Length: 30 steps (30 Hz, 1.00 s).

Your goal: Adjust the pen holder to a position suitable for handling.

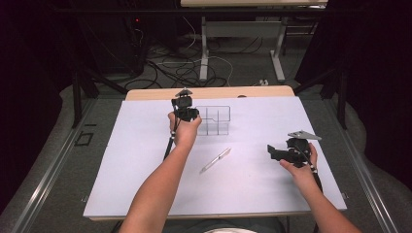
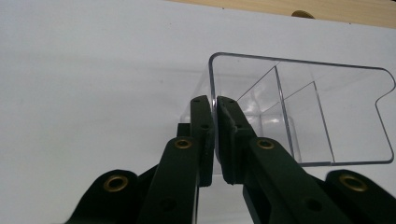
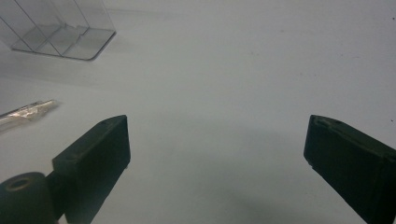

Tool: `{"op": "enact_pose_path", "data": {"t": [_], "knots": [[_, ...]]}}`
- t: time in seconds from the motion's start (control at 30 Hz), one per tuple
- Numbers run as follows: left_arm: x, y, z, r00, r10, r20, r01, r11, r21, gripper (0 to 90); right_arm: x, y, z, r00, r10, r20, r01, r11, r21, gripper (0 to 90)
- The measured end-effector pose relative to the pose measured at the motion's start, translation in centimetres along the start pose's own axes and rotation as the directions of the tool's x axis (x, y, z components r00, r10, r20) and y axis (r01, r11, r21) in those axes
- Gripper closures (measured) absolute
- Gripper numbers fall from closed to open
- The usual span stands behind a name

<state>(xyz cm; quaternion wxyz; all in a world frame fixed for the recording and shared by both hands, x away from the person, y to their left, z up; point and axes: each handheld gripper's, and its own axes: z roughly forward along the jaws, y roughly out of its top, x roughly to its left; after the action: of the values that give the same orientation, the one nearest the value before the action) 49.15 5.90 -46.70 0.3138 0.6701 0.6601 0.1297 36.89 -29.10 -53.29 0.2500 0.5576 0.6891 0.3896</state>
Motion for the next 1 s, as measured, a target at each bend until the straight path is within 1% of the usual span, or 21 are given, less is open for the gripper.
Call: {"op": "enact_pose_path", "data": {"t": [0.07, 0.37, 0.43, 0.5, 0.57, 0.63, 0.77, 0.87, 0.93, 1.0], "knots": [[-0.03, -0.07, -0.04, 0.9999, -0.006, 0.013, 0.006, 1.0000, 0.003, 85.3, 0.00, -0.02, 0.01, 1.0000, -0.004, -0.002, 0.004, 1.000, 0.001, 6.9], [0.10, -0.09, -0.05, 0.9996, -0.005, 0.027, 0.005, 1.0000, 0.005, 84.8, 0.07, -0.02, -0.01, 1.0000, -0.009, -0.002, 0.009, 1.000, 0.002, 6.9], [0.10, -0.10, -0.05, 0.9994, -0.014, 0.031, 0.014, 0.9999, 0.006, 84.7, 0.09, -0.02, 0.02, 1.0000, -0.006, -0.002, 0.006, 1.000, 0.003, 6.9], [0.19, -0.07, -0.07, 0.9986, -0.021, 0.048, 0.021, 0.9997, 0.016, 84.4, 0.06, -0.02, 0.04, 1.0000, -0.009, -0.002, 0.009, 1.000, 0.002, 6.9], [0.15, -0.10, -0.06, 0.9985, -0.022, 0.050, 0.022, 0.9997, 0.015, 84.2, 0.09, -0.02, 0.04, 1.0000, -0.008, -0.002, 0.008, 1.000, 0.003, 6.9], [0.13, -0.12, -0.07, 0.9987, -0.020, 0.048, 0.019, 0.9997, 0.015, 84.2, 0.10, -0.02, 0.04, 1.0000, -0.009, -0.002, 0.009, 1.000, 0.003, 6.9], [0.36, -0.07, -0.16, 0.9973, -0.021, 0.070, 0.020, 0.9997, 0.012, 82.3, 0.10, -0.02, 0.05, 1.0000, -0.008, -0.003, 0.008, 1.000, 0.003, 6.9], [0.47, 0.02, -0.33, 0.9964, -0.012, 0.084, 0.012, 0.9999, 0.002, 80.6, 0.09, -0.02, 0.03, 1.0000, -0.008, -0.003, 0.008, 1.000, 0.003, 6.9], [0.46, 0.01, -0.41, 0.9961, -0.010, 0.088, 0.010, 0.9999, 0.006, 79.7, 0.10, -0.01, 0.00, 0.9999, -0.010, -0.003, 0.010, 1.000, 0.002, 6.9], [0.52, -0.03, -0.45, 0.9952, 0.000, 0.098, -0.001, 1.0000, 0.004, 78.0, 0.09, -0.02, -0.02, 0.9999, -0.010, -0.003, 0.010, 1.000, 0.001, 6.9]]}}
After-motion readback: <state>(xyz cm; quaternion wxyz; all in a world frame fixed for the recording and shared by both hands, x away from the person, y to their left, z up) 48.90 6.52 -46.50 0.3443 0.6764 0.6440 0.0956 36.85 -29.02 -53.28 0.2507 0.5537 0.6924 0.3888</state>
